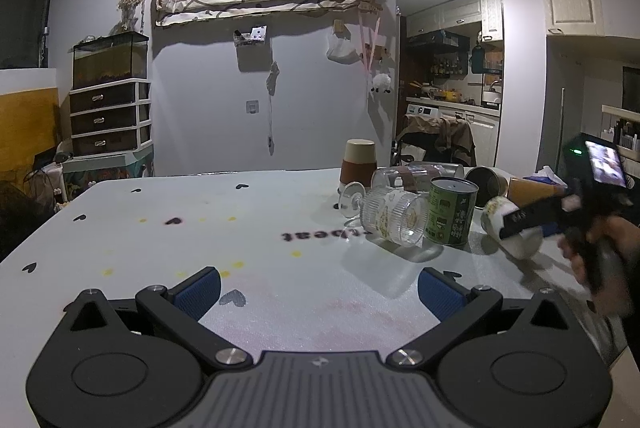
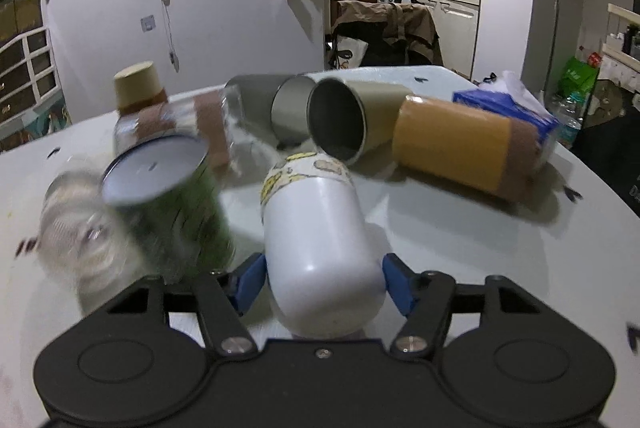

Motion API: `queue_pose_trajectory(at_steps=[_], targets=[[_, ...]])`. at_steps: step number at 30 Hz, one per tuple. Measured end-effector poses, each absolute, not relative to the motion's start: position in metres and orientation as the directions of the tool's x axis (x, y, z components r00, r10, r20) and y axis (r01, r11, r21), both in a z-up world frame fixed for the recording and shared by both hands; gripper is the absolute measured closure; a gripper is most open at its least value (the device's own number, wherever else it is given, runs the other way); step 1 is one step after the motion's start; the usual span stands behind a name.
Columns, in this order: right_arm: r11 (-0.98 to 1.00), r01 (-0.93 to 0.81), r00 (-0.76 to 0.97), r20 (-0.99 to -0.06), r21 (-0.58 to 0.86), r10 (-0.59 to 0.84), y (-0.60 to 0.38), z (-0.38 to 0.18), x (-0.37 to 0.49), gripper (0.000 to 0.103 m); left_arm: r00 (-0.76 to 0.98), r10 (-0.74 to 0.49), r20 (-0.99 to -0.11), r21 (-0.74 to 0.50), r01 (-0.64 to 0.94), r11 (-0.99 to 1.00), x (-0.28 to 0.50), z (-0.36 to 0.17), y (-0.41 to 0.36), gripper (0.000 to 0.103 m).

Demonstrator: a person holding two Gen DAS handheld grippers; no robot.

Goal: Flip cup upright
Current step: 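Move the right gripper to the white printed cup and grasp its body, then lift the white cup with the right gripper and rotate it upright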

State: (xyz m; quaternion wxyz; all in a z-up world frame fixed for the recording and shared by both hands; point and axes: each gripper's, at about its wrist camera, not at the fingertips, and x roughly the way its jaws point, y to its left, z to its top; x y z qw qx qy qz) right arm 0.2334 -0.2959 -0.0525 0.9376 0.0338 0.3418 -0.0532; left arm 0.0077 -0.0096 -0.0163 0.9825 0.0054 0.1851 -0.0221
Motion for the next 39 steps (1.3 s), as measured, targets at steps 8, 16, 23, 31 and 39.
queue_pose_trajectory(at_steps=[8, 16, 23, 31, 39], targets=[[0.995, 0.035, 0.777, -0.629, 0.090, 0.030, -0.269, -0.052, 0.152, 0.039, 0.931, -0.032, -0.363, -0.001, 0.034, 0.999, 0.005, -0.017, -0.007, 0.000], [0.983, -0.086, 0.775, -0.608, 0.163, 0.169, -0.219, -0.055, 0.105, 0.039, 0.933, 0.000, -0.360, -0.013, -0.005, 1.000, 0.002, -0.017, 0.005, 0.000], [0.945, -0.262, 0.743, -0.585, 0.195, 0.327, -0.157, -0.056, 0.087, 0.039, 0.935, 0.045, -0.352, -0.042, -0.064, 0.997, -0.001, -0.014, 0.024, 0.000], [0.896, -0.403, 0.702, -0.565, 0.187, 0.433, -0.100, -0.056, 0.071, 0.039, 0.938, 0.063, -0.340, -0.099, -0.102, 0.990, -0.006, -0.008, 0.050, 0.000], [0.883, -0.411, 0.708, -0.532, 0.224, 0.465, -0.102, -0.049, 0.056, 0.031, 0.909, -0.081, -0.410, -0.304, -0.052, 0.951, 0.007, -0.012, 0.078, 0.003]])
